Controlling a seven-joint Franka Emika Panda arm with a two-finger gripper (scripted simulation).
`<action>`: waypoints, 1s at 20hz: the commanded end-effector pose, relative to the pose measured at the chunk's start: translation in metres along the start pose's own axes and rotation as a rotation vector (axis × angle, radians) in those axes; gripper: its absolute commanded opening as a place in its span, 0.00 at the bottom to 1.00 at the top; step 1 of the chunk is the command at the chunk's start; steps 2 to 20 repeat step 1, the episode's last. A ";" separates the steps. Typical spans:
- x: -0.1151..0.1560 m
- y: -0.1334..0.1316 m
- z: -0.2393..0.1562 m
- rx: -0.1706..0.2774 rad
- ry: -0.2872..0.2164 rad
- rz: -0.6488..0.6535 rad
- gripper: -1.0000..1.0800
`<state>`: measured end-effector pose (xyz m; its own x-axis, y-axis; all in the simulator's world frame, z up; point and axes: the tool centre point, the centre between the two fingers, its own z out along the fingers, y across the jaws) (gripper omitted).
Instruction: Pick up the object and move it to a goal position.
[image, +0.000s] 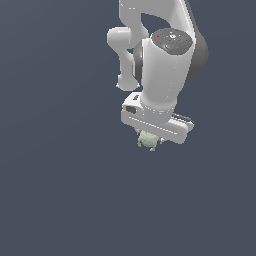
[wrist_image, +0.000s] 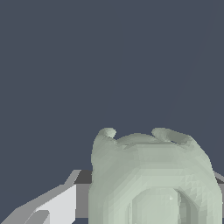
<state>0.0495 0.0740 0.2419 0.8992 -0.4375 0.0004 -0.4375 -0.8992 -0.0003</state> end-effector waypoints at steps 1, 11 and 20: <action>0.001 0.000 -0.001 0.000 0.000 0.000 0.00; 0.001 0.000 -0.001 0.000 0.000 0.000 0.00; 0.001 0.000 -0.001 0.000 0.000 0.000 0.00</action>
